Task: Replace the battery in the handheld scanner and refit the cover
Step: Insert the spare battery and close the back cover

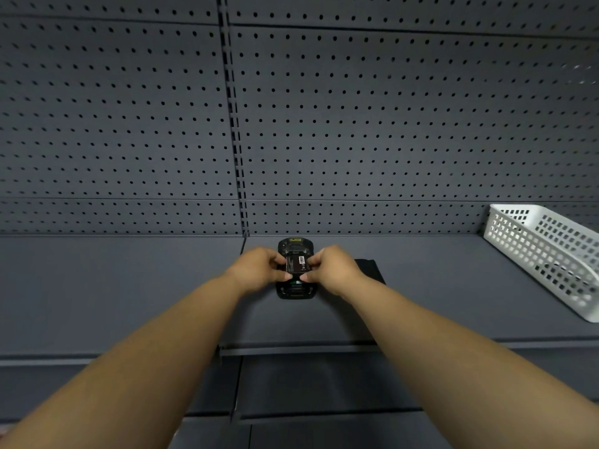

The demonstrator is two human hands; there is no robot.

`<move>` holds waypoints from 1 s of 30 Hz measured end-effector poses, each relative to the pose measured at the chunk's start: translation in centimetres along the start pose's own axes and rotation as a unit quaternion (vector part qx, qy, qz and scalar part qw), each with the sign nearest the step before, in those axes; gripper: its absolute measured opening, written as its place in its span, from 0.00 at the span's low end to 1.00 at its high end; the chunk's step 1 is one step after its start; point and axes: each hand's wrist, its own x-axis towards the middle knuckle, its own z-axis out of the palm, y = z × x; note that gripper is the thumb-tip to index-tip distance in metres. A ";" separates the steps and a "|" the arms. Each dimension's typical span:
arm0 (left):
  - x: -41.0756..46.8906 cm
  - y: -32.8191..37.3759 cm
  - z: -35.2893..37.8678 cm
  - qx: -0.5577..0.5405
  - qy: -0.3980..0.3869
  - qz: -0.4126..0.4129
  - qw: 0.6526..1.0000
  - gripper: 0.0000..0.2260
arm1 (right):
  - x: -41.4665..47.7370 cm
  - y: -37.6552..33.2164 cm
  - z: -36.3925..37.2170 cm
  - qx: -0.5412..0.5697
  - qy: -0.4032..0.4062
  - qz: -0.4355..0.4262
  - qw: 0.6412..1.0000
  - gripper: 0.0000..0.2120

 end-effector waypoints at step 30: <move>0.6 -0.8 0.1 0.075 -0.026 0.057 0.995 0.12 | -0.9 0.0 -0.3 -0.101 0.003 -0.050 0.994 0.12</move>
